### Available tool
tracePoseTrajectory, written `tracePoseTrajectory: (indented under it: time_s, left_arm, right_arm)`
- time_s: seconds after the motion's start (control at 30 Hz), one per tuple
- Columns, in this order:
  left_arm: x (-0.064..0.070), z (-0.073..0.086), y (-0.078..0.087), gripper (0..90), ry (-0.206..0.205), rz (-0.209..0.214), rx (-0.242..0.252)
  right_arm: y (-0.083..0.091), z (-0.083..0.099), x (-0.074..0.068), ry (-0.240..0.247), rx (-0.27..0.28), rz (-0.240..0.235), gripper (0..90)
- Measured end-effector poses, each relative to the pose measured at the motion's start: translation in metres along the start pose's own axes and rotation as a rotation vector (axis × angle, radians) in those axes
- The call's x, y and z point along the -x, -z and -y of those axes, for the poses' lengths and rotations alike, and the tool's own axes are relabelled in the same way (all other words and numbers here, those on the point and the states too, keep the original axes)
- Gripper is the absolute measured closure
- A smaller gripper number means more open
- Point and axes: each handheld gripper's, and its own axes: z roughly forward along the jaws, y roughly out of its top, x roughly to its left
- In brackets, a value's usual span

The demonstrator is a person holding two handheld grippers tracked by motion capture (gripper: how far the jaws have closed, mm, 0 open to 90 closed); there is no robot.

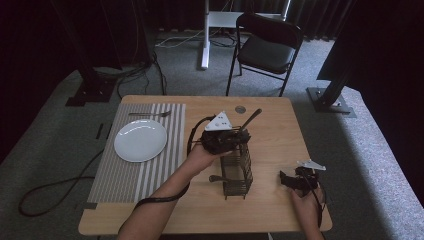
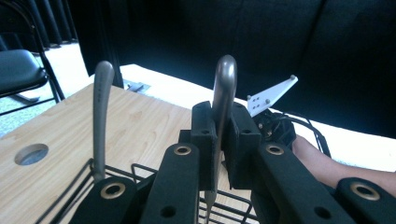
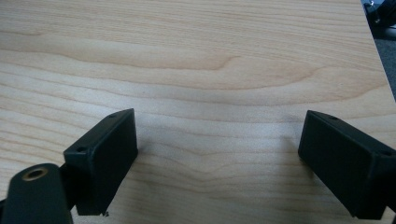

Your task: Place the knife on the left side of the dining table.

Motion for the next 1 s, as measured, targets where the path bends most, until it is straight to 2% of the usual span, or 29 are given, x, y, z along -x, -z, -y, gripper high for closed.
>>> tracePoseTrajectory:
  time_s: [0.13, 0.47, 0.57, 0.77, 0.8, 1.0]
  left_arm:
    - [0.001, -0.007, 0.007, 83.9, -0.007, -0.023, 0.006]
    - [0.006, -0.025, 0.027, 83.9, -0.026, -0.049, 0.023]
    - [0.009, -0.030, 0.033, 83.8, -0.038, -0.042, 0.030]
    - [0.014, -0.039, 0.048, 83.9, -0.046, -0.063, 0.037]
    - [0.015, -0.040, 0.051, 83.8, -0.049, -0.055, 0.036]
    - [0.019, -0.048, 0.069, 83.8, -0.063, -0.089, 0.049]
  right_arm:
    - [0.000, 0.000, 0.000, 0.000, 0.000, 0.000, 11.2]
    - [0.000, 0.000, 0.000, 0.001, 0.000, 0.000, 11.2]
    - [0.000, 0.000, 0.000, 0.001, -0.001, 0.000, 11.2]
    - [0.000, 0.000, 0.000, -0.001, -0.001, 0.000, 11.2]
    - [0.000, 0.000, 0.000, -0.001, -0.001, 0.000, 11.2]
    - [0.000, 0.000, 0.000, -0.001, -0.001, 0.000, 11.2]
